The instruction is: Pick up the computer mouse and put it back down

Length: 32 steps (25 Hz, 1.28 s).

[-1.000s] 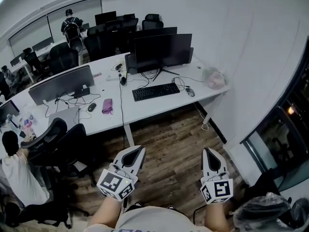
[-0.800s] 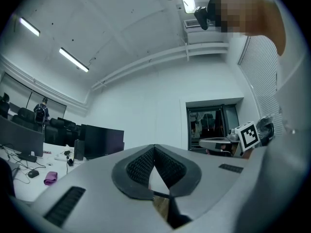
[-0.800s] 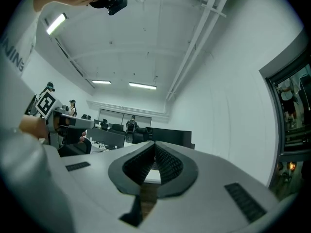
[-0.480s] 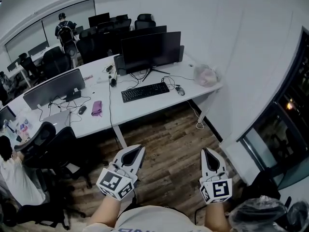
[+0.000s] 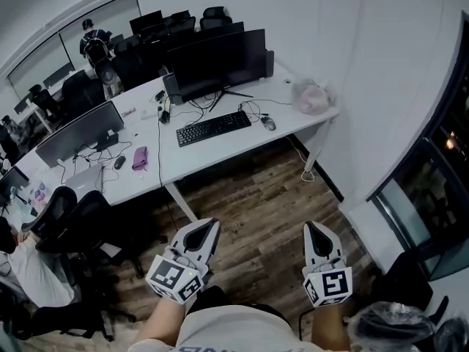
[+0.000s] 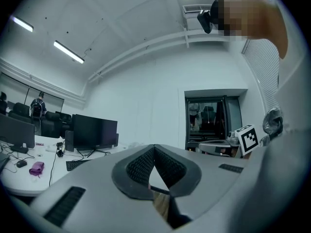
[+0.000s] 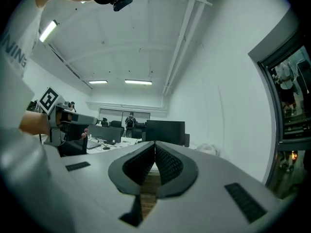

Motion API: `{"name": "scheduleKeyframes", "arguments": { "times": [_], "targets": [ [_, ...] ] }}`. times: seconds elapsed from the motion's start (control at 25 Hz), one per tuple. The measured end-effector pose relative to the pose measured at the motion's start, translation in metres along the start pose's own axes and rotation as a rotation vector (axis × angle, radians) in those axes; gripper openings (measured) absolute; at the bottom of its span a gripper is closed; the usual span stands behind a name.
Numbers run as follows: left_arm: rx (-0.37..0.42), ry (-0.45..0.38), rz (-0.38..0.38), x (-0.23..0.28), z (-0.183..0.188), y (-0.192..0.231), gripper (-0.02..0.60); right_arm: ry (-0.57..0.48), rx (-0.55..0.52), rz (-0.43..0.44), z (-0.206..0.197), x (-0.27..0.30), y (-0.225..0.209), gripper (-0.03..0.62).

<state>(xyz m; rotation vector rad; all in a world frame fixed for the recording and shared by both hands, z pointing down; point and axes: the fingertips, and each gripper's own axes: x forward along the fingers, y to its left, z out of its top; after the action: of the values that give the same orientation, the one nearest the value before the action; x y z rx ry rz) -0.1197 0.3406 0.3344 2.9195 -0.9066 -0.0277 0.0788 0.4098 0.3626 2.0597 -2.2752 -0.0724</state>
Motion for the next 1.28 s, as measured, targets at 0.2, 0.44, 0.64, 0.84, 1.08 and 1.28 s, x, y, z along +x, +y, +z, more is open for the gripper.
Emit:
{"name": "scheduleKeyframes", "arguments": {
  "times": [0.2, 0.44, 0.64, 0.84, 1.08, 1.28],
  "targets": [
    [-0.006, 0.007, -0.004, 0.021, -0.002, 0.003, 0.008, 0.019, 0.017, -0.009, -0.011, 0.007, -0.017, 0.020],
    [-0.019, -0.010, -0.017, 0.051, -0.004, 0.023, 0.008, 0.029, 0.006, -0.048, -0.013, 0.027, -0.035, 0.020],
    [-0.028, -0.021, -0.058, 0.085, -0.001, 0.046, 0.008, 0.036, 0.000, -0.075, -0.009, 0.062, -0.048, 0.020],
    [-0.031, -0.025, -0.089, 0.115, 0.009, 0.089, 0.008, 0.044, -0.013, -0.077, -0.002, 0.112, -0.046, 0.021],
    [-0.061, -0.032, -0.095, 0.139, 0.016, 0.153, 0.008, 0.076, -0.022, -0.057, -0.001, 0.182, -0.030, 0.020],
    [-0.088, -0.030, -0.066, 0.147, 0.014, 0.212, 0.008, 0.098, -0.048, -0.019, 0.002, 0.242, -0.011, 0.020]
  ]
}}
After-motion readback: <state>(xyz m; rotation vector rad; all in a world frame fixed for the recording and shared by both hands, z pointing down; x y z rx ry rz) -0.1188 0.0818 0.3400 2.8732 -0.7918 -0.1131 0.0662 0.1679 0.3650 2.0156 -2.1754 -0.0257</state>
